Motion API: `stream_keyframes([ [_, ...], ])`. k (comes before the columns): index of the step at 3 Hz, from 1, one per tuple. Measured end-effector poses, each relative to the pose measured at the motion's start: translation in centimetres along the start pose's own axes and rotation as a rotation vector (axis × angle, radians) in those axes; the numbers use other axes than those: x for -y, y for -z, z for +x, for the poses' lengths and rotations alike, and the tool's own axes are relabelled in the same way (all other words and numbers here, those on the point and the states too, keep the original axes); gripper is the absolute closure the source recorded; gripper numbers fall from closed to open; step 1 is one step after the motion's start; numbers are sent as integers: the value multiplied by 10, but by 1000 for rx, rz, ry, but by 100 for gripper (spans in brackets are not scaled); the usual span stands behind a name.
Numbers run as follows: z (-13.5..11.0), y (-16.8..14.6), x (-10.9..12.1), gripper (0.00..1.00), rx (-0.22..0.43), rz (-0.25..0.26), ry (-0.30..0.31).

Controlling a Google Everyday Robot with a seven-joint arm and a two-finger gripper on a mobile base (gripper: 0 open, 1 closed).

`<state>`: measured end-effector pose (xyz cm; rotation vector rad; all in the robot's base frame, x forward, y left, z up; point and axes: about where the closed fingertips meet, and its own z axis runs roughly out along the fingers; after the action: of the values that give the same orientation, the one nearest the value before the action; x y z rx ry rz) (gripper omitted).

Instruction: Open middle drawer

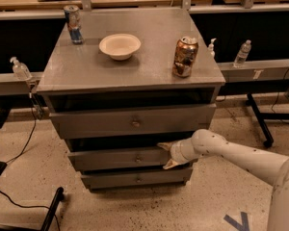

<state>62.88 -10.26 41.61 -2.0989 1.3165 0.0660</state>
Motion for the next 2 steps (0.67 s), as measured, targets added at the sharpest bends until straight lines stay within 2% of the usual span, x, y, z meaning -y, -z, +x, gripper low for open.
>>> stream_keyframes([
  [1,-12,9,-9,45,-8,-11,-23],
  [2,-32,31,-21,45,-26,4,-65],
])
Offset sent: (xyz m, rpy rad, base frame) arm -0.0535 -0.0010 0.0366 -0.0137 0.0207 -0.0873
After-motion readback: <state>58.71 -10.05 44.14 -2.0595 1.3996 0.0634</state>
